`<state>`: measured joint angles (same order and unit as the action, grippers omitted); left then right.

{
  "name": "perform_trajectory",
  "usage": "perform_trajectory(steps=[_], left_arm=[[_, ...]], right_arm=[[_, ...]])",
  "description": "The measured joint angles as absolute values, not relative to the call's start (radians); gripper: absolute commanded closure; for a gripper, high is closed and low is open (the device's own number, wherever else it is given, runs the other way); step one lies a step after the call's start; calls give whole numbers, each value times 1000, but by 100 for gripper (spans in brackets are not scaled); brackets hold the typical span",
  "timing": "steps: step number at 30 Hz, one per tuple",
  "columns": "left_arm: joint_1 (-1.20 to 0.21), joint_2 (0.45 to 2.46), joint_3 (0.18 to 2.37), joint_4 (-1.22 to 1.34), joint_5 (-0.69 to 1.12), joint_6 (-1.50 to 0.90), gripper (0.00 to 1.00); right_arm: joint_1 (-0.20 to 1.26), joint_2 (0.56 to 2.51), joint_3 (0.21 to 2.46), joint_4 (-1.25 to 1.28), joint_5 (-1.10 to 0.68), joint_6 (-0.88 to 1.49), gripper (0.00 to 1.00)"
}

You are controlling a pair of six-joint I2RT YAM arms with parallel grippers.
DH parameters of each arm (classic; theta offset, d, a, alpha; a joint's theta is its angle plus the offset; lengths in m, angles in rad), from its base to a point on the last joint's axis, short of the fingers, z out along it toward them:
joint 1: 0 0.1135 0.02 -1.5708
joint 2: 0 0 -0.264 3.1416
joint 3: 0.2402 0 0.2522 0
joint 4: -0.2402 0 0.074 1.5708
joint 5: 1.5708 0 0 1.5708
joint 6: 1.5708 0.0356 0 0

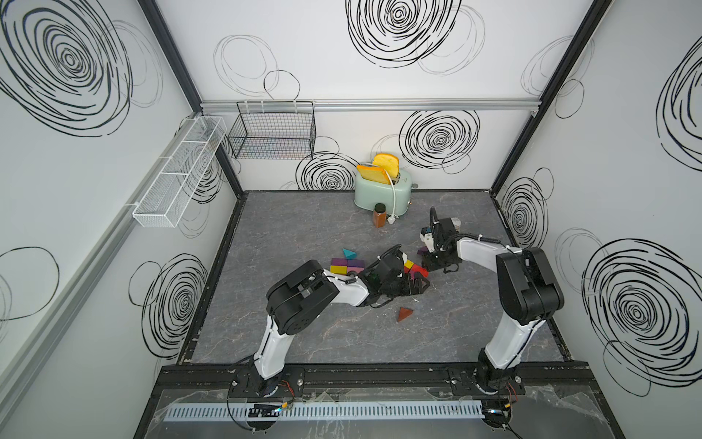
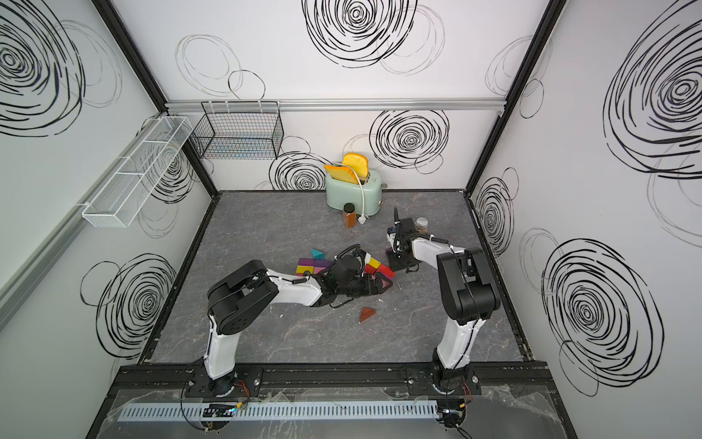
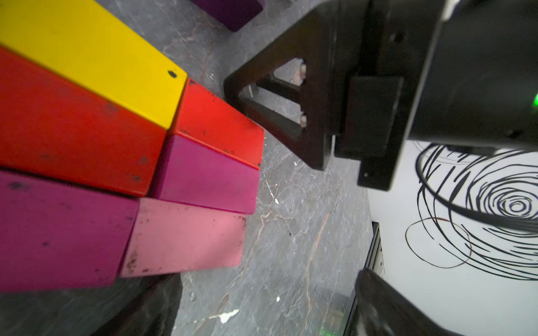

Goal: Assemble a piece of candy with building blocks
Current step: Adjust the building blocks at the center of the board.

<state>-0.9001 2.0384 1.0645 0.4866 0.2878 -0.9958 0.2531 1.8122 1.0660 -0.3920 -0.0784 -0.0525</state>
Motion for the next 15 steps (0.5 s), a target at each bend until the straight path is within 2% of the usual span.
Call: perform_trajectory(steps=[5,10,15], left_arm=[[-897,2029,1052,491,288,-994,2],[-876,1982,1009,464,295,-988,2],[-830,1877,933,457,323,-979,2]], right_arm=[[249,1808,1066,-395,-84,-49,48],[218,1794,1066,-405,-91,-41,30],[170,1716,1066,-402,-98,-28,23]])
